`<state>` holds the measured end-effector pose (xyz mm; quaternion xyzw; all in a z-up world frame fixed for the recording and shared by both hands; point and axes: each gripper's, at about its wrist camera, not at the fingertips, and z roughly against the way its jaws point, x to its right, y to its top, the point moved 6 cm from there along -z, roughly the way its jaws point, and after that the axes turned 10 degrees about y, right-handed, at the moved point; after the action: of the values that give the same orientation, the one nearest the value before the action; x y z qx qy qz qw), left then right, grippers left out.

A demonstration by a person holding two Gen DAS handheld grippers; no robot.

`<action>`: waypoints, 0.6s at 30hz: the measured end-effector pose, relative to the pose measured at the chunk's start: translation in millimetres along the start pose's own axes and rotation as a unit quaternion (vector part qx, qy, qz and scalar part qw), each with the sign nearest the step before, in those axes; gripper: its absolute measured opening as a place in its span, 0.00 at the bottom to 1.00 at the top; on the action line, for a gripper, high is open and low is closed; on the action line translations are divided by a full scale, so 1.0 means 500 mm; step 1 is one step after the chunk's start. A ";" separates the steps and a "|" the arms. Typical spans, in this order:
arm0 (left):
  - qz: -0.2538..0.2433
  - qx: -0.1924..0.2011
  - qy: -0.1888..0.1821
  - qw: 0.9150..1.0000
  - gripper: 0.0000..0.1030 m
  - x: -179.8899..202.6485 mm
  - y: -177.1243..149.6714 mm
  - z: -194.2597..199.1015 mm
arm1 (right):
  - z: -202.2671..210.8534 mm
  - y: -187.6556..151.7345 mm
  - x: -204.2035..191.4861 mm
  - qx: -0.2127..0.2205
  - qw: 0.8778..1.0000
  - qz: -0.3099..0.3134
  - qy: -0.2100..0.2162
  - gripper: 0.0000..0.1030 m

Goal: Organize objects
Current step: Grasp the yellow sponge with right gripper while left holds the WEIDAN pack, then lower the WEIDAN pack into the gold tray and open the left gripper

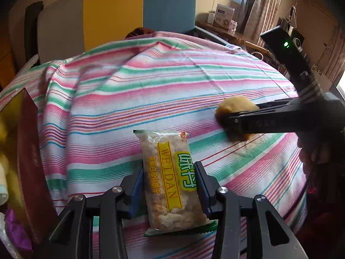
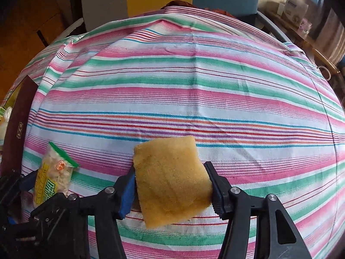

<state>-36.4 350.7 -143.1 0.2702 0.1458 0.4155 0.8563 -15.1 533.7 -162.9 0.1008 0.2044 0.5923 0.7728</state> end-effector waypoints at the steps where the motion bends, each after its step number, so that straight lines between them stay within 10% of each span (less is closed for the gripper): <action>1: -0.001 0.007 0.001 1.000 0.43 0.000 0.003 0.014 | 0.001 -0.001 0.000 0.001 1.000 0.001 0.001 0.57; 18: 0.027 0.111 0.062 0.992 0.43 -0.138 0.040 0.267 | -0.012 0.011 -0.007 0.007 1.000 0.017 -0.004 0.59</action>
<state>-27.9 260.9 -21.4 0.3416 0.2363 0.4353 0.7988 -23.2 531.1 -165.3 0.1123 0.2038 0.6031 0.7630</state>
